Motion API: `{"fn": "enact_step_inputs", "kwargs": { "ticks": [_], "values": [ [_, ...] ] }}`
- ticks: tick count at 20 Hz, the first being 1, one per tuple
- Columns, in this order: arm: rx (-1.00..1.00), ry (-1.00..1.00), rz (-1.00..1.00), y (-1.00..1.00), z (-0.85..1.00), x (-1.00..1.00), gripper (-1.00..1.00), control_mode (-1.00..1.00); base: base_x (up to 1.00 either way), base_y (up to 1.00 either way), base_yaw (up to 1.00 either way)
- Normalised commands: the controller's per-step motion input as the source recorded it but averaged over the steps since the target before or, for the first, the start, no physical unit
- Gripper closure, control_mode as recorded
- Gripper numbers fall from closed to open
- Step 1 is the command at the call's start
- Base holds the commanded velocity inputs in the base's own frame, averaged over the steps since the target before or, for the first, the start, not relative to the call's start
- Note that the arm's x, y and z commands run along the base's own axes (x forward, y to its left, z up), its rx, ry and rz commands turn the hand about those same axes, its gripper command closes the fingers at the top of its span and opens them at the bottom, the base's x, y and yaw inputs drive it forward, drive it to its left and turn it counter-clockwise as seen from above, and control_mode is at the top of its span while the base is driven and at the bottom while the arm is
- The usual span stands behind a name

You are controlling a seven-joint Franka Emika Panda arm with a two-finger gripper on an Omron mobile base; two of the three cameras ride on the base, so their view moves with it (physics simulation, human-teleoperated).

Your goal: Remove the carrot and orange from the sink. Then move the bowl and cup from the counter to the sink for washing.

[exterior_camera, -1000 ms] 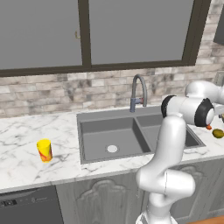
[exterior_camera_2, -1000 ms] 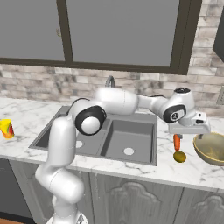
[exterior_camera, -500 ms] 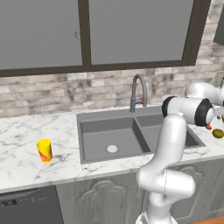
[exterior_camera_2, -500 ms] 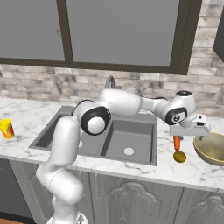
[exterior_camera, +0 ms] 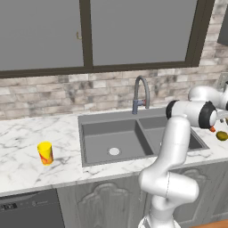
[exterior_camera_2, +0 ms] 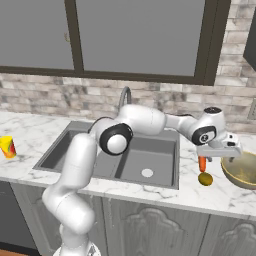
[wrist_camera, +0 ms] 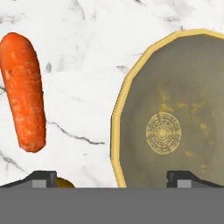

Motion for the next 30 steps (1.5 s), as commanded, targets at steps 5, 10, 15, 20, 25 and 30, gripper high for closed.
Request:
{"fn": "enact_step_inputs", "kwargs": {
  "ticks": [5,10,15,20,25,30],
  "values": [
    [0.0,0.0,0.0,-0.22,-0.1,0.21,-1.0,-1.0,0.0,0.0,0.0],
    [0.01,0.0,0.0,-0.17,-0.14,0.15,-1.0,-1.0,0.0,0.0,0.0],
    [0.02,0.0,0.0,-0.16,-0.15,0.04,-1.0,-1.0,0.0,0.0,0.0],
    [0.01,-0.01,-0.05,-0.08,-0.13,0.0,1.0,-1.0,0.0,0.0,0.0],
    [0.0,-0.07,-0.11,-0.02,-0.1,-0.03,1.0,-1.0,0.0,0.0,0.0],
    [0.0,-0.12,-0.05,-0.01,0.04,-0.05,1.0,-1.0,0.0,0.0,0.0]
  ]
}}
